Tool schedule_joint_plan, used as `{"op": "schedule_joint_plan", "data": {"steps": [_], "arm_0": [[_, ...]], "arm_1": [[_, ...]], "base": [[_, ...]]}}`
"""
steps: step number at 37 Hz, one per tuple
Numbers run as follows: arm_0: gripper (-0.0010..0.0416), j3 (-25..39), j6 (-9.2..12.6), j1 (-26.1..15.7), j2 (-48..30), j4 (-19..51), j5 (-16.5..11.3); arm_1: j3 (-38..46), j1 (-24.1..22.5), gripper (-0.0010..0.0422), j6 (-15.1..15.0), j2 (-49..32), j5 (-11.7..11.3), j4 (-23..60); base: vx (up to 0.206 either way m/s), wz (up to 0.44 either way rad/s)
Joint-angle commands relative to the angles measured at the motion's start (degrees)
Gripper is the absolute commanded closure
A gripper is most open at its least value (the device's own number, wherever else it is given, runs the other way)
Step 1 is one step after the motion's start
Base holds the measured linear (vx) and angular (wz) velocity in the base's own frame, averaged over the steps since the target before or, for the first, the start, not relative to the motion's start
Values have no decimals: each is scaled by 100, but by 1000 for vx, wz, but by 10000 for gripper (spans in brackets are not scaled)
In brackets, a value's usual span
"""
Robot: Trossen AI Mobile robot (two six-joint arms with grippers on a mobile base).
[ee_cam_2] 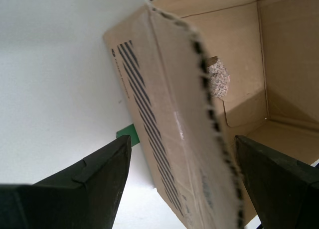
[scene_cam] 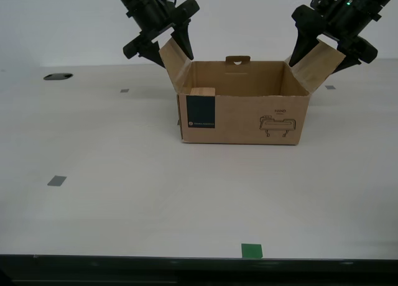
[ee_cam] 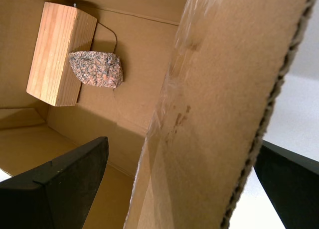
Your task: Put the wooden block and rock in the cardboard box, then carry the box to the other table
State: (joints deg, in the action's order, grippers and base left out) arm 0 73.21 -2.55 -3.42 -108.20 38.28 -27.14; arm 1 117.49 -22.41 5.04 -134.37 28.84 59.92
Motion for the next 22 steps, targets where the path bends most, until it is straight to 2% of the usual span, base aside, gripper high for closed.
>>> {"op": "schedule_joint_plan", "data": {"steps": [1,4,9,12,16,22], "arm_0": [[12,2,2,-2,7,-11,-24],[12,2,0,-2,7,-13,-24],[12,2,0,-13,7,-39,-24],[13,2,11,-17,7,-105,-24],[19,2,210,-33,-11,-278,-24],[29,2,256,-76,-11,-291,-26]], "arm_1": [[-35,-70,135,-11,2,7,-4],[-48,-133,135,-13,2,-109,-83],[-48,-219,135,-9,4,-560,-219],[-50,-223,135,-11,4,-566,-219],[-50,-223,135,-11,2,-568,-267],[-50,-245,135,-22,4,-568,-455]], "base": [[0,0],[0,0],[0,0],[0,0],[0,0],[0,0]]}}
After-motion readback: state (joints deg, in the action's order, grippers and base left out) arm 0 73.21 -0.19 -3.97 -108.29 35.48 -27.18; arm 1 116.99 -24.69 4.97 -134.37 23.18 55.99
